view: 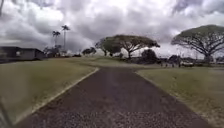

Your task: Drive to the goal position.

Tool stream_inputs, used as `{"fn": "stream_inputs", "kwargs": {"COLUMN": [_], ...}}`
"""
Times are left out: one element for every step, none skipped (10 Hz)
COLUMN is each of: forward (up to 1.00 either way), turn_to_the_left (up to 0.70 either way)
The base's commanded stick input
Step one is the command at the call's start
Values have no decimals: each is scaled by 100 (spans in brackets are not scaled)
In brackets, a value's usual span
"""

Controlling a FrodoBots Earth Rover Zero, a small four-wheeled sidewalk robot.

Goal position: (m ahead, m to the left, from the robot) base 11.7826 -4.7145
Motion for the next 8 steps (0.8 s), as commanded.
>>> {"fn": "stream_inputs", "kwargs": {"forward": [70,70,70,70,70,70,70,70], "turn_to_the_left": [0,0,0,0,0,0,0,0]}}
